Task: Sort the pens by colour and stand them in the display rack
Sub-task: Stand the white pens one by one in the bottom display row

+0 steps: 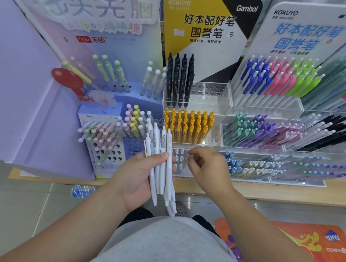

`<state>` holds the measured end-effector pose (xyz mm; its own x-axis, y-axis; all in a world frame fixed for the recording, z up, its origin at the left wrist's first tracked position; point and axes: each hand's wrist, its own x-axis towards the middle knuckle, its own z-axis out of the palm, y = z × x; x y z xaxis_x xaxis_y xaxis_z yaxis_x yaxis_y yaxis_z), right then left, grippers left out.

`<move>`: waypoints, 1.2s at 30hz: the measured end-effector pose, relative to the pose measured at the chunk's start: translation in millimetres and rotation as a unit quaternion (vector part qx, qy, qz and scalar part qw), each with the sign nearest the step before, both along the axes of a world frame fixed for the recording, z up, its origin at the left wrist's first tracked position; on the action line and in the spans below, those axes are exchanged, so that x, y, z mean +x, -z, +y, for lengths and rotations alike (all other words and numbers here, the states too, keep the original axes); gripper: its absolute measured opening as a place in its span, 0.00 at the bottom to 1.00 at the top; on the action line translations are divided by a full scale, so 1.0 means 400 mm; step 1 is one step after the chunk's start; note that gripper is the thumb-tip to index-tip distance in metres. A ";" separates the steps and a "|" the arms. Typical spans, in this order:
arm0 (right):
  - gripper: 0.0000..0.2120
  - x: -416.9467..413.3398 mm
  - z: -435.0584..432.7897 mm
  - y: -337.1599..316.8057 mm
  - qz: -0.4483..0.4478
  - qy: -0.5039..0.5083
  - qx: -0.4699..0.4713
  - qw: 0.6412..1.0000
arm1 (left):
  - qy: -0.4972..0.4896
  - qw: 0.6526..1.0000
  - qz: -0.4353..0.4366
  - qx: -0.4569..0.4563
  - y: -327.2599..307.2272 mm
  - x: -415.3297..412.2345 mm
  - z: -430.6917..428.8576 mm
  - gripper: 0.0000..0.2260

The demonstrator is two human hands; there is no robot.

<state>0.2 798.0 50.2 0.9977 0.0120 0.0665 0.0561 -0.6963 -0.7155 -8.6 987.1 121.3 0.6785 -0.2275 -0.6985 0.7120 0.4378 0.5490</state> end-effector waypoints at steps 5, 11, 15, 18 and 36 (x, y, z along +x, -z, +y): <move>0.10 0.022 0.026 -0.174 0.200 0.061 0.372 0.904 | 0.021 1.000 -0.010 0.013 -0.003 0.001 -0.030 0.14; 0.08 0.052 0.029 -0.218 0.265 0.047 0.361 0.893 | 0.030 0.999 -0.021 0.019 -0.008 0.012 -0.049 0.14; 0.06 0.059 0.017 -0.215 0.283 0.048 0.358 0.888 | 0.033 0.999 -0.016 0.020 -0.008 0.008 -0.057 0.09; 0.04 0.060 0.006 -0.216 0.294 0.037 0.399 0.868 | 0.041 0.999 -0.015 0.014 -0.009 0.009 -0.055 0.09; 0.09 -0.003 -0.071 -0.039 0.003 0.040 0.073 0.997 | 0.040 0.999 -0.001 0.013 -0.004 0.016 -0.033 0.20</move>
